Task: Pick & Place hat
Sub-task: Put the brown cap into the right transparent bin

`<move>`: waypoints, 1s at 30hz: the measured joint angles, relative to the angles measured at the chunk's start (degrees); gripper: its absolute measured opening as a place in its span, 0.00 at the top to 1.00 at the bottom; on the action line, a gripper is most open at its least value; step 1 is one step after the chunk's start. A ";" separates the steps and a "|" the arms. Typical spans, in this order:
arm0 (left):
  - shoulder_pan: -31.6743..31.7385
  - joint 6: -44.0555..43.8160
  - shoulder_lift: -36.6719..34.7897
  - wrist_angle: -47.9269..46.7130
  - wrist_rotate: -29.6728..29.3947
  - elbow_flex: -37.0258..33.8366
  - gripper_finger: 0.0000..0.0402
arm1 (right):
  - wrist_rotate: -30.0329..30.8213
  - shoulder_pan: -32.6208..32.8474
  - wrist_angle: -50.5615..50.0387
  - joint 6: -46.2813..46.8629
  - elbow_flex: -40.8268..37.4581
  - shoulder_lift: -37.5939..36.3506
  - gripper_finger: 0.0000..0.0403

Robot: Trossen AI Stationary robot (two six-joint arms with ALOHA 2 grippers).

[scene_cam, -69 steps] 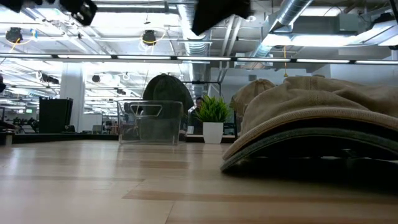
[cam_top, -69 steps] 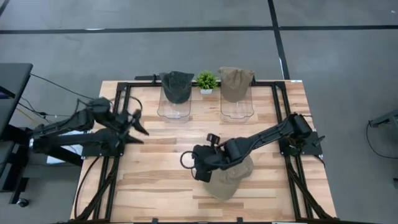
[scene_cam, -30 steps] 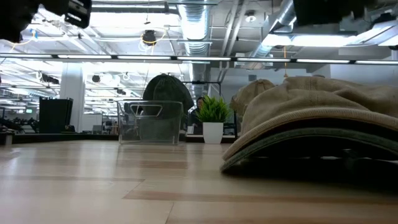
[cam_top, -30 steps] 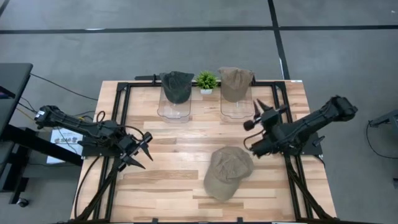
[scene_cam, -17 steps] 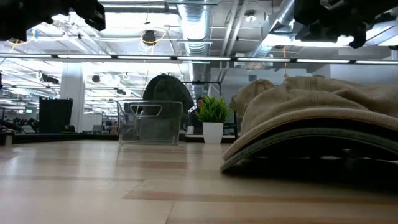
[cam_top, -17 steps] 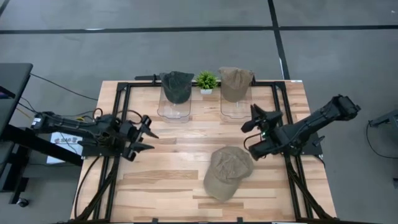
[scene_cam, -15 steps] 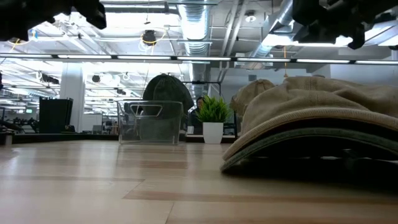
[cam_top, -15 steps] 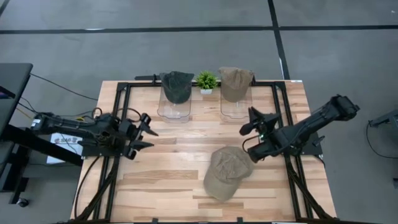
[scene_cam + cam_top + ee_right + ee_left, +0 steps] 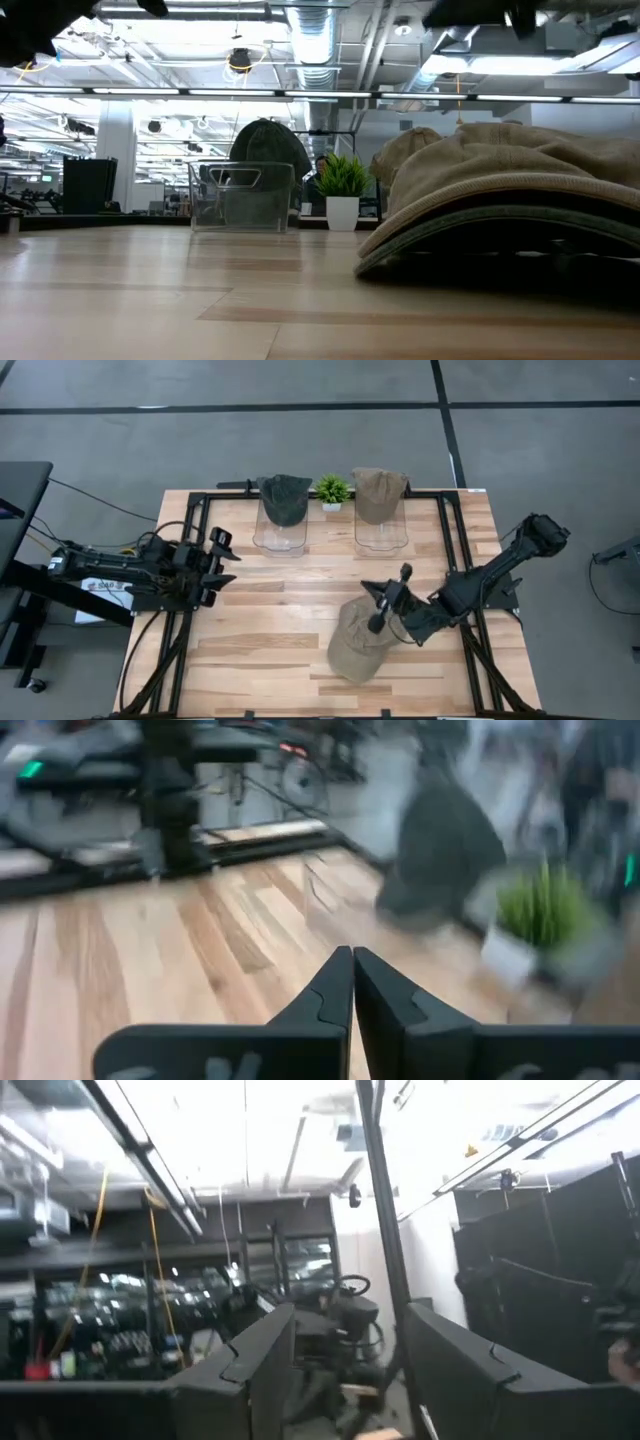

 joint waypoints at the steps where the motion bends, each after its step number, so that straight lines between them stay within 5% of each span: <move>1: 0.01 0.68 0.00 0.57 0.00 0.00 0.53 | -0.30 0.17 2.31 -5.66 0.10 0.10 0.98; 5: 0.00 1.00 0.00 1.17 0.01 0.02 0.53 | -9.07 -2.28 -1.66 -18.62 3.00 -2.59 0.97; 11: 0.00 1.11 0.99 1.38 0.01 0.41 0.53 | -39.79 -16.31 -25.23 -20.53 8.68 -9.17 0.98; 16: 0.00 0.68 1.48 1.27 0.01 0.42 0.53 | -57.77 -29.71 -39.53 -22.12 8.85 -13.14 1.00; 22: 0.00 0.38 3.82 1.15 0.01 0.42 0.53 | -61.18 -35.34 -40.21 -10.12 8.92 -14.42 0.98; 30: 0.00 -3.94 7.67 1.12 0.01 0.59 0.53 | -62.70 -25.21 -41.69 1.58 8.92 -12.17 0.78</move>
